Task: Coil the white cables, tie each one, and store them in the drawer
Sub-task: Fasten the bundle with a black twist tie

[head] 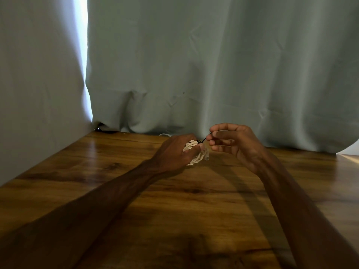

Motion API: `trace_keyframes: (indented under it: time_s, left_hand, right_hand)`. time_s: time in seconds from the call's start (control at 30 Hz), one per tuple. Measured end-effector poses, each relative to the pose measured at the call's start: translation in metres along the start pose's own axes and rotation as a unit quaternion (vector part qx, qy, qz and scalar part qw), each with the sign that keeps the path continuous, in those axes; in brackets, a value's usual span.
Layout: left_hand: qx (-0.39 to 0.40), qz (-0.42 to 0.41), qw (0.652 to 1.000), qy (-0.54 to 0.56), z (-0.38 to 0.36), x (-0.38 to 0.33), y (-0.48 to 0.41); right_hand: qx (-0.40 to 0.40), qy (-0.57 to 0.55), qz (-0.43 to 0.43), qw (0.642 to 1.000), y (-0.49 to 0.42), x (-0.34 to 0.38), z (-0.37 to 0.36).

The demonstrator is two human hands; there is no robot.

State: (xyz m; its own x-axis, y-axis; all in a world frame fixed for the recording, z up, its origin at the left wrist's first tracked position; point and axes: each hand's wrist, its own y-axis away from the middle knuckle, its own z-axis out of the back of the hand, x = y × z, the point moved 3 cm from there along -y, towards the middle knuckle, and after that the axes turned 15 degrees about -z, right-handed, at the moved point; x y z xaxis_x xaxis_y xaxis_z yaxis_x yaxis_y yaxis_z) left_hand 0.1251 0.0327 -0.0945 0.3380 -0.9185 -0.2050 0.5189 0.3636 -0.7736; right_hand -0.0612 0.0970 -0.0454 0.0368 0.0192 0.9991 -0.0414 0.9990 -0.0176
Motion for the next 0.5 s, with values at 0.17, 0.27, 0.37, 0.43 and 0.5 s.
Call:
trace_keyframes:
  time_s: [0.17,0.27,0.37,0.43,0.5]
  left_hand:
    - [0.008,-0.002,1.000,-0.014,0.0029,-0.0006,0.0015]
    - [0.011,-0.003,1.000,-0.023,0.0050,-0.0007,0.0011]
    - [0.019,-0.009,0.999,-0.031,0.0033,-0.0018,0.0007]
    - [0.020,-0.017,0.999,-0.026,0.0013,-0.0018,0.0005]
    - [0.020,-0.018,0.999,-0.024,-0.0002,-0.0013,0.0005]
  right_hand:
    - [0.092,-0.052,-0.046,0.993,0.0040,-0.0015,0.0016]
    - [0.069,-0.020,-0.032,0.997,0.0034,-0.0047,0.0050]
    - [0.043,0.006,-0.016,0.999,0.0028,-0.0057,0.0057]
    - [0.029,0.015,-0.011,0.999,0.0030,-0.0044,0.0062]
    - [0.017,0.024,-0.009,1.000,0.0022,-0.0046,0.0076]
